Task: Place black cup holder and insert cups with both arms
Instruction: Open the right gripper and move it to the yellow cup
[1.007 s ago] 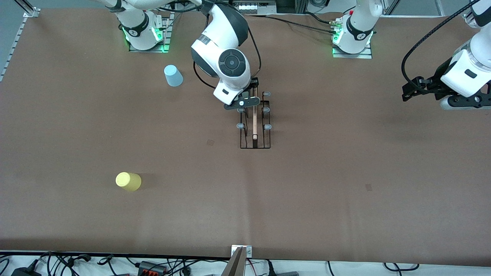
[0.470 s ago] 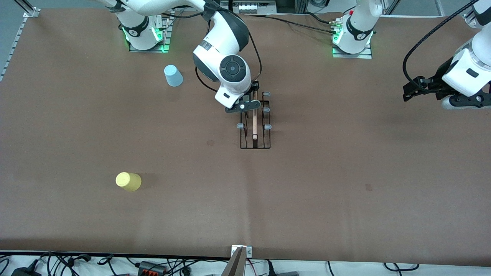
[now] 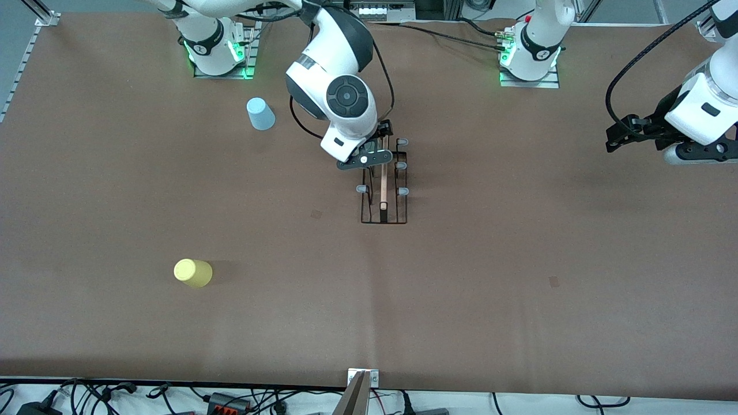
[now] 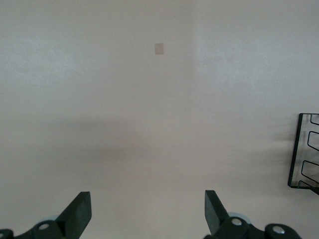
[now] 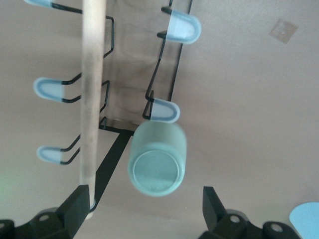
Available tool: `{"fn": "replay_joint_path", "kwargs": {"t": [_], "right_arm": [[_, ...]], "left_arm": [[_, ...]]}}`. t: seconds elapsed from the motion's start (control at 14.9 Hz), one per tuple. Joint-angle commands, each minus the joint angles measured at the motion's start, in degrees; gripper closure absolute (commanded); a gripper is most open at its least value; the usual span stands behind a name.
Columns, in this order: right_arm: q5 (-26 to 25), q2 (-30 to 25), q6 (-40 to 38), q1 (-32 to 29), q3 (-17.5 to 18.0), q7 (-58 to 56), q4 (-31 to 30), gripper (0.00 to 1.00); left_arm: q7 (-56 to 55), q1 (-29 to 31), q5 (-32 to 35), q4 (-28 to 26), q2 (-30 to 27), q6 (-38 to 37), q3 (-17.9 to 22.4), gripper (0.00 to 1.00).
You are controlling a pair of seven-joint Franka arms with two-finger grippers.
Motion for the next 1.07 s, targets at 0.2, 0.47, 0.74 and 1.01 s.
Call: {"fn": "replay_joint_path", "kwargs": {"t": [0.2,0.47,0.74,1.01], "right_arm": [[-0.7,-1.0,-10.2,-0.4,-1.9,0.8,7.9,0.00],[-0.9,-2.6,-12.3,-0.4,-9.2,0.8,9.4,0.00],[-5.3,-2.7,-11.5,-1.9,-15.7,0.7,9.4,0.00],[-5.3,0.0,-6.5,-10.4,-16.6,-0.5,9.5,0.00]], "left_arm": [[0.6,-0.2,0.6,1.8,0.8,-1.5,0.4,0.00],[0.6,-0.2,0.6,1.8,0.8,-1.6,0.4,0.00],[0.4,-0.3,0.6,1.8,0.8,-1.6,0.4,0.00],[0.4,-0.3,0.6,1.8,0.8,-1.5,0.4,0.00]]}}
